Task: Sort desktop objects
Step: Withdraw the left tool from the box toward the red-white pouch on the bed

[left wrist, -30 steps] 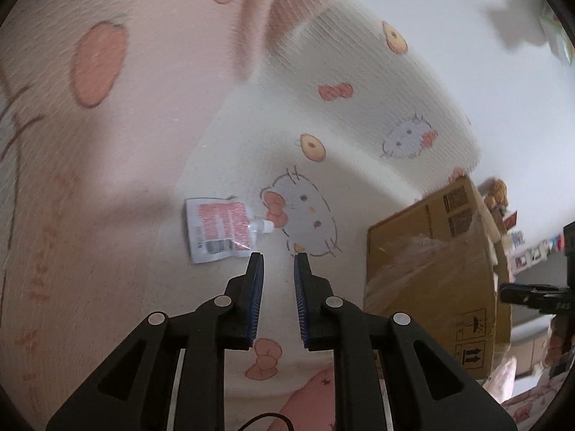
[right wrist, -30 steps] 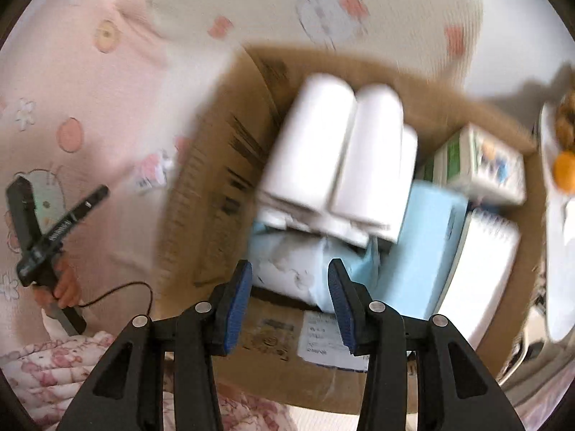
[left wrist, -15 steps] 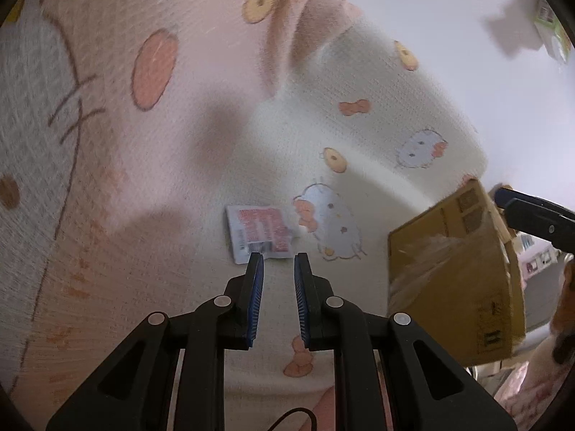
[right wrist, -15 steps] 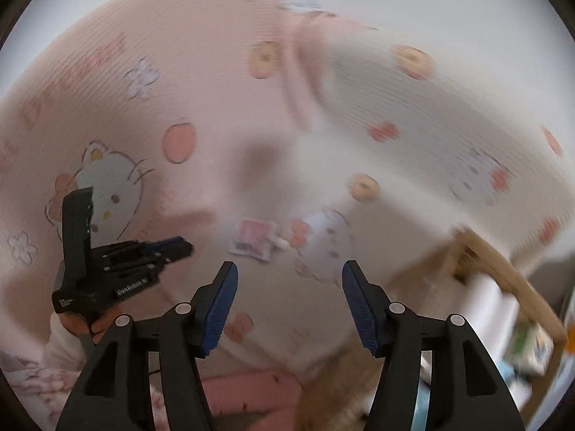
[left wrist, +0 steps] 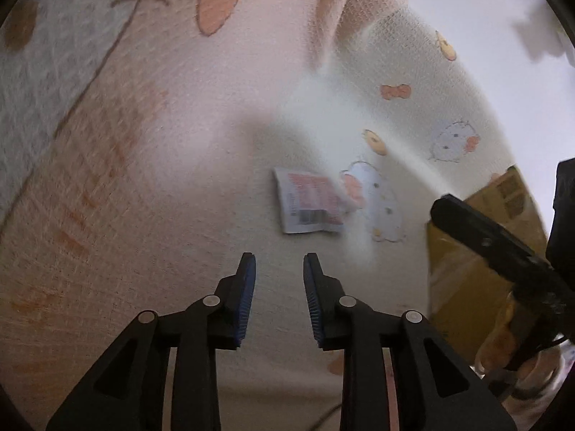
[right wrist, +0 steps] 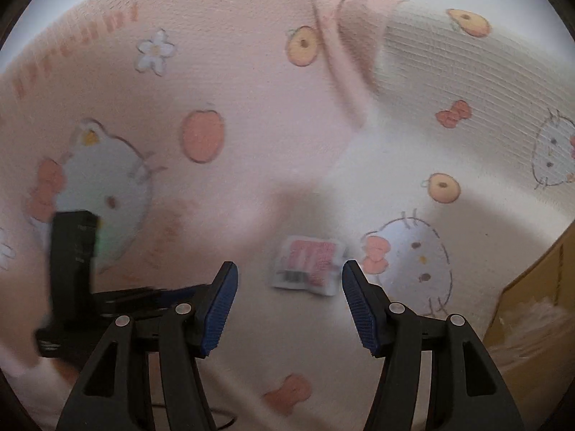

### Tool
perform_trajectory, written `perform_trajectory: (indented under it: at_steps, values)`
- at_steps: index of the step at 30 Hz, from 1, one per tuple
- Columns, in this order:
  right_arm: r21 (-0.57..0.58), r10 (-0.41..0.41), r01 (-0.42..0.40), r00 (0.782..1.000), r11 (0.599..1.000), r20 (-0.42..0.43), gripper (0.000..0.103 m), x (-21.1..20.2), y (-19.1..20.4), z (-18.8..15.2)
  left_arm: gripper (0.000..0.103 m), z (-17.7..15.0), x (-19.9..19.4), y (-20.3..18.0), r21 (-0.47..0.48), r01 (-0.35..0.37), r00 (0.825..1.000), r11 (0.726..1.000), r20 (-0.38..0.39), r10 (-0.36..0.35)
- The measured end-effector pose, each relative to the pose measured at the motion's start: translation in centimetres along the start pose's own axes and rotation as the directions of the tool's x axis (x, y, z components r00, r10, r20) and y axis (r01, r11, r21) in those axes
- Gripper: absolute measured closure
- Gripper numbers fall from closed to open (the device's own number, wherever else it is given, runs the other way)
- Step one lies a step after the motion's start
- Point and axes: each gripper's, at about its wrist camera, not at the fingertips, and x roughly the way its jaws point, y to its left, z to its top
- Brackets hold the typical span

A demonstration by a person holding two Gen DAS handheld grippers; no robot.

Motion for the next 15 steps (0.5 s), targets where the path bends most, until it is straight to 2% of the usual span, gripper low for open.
perform_trajectory:
  at_steps: [2,3,5,8,12,15]
  values:
    - [0.010,-0.075,0.075,0.997,0.997,0.025,0.045,0.7,-0.4,-1.7,0.065,-0.6,0.5,0.2,0.002,0.024,0.999,1.000,0.036,-0.024]
    - [0.003,-0.067,0.067,0.997,0.998,0.027,0.046,1.0,-0.5,-2.3,0.060,-0.7,0.8,0.3,-0.005,0.042,0.998,0.999,0.045,-0.042]
    - [-0.030,-0.027,0.028,0.999,0.999,0.026,0.045,1.8,-0.4,-3.6,0.058,-0.9,1.3,0.4,-0.012,0.069,0.996,0.998,0.063,-0.068]
    - [-0.039,-0.033,0.034,0.999,0.999,0.009,0.045,3.3,-0.3,-4.6,0.054,-0.9,2.1,0.0,0.018,0.072,0.994,0.997,0.087,-0.073]
    - [0.016,0.015,-0.016,1.000,1.000,0.014,0.046,5.2,-1.7,-4.6,0.054,-0.5,3.1,0.4,0.037,0.074,0.992,0.997,0.100,-0.077]
    - [0.093,0.044,-0.048,0.998,0.994,0.050,0.046,5.9,-3.3,-4.6,0.055,-0.2,4.0,0.9,0.008,0.093,0.992,0.996,0.090,-0.094]
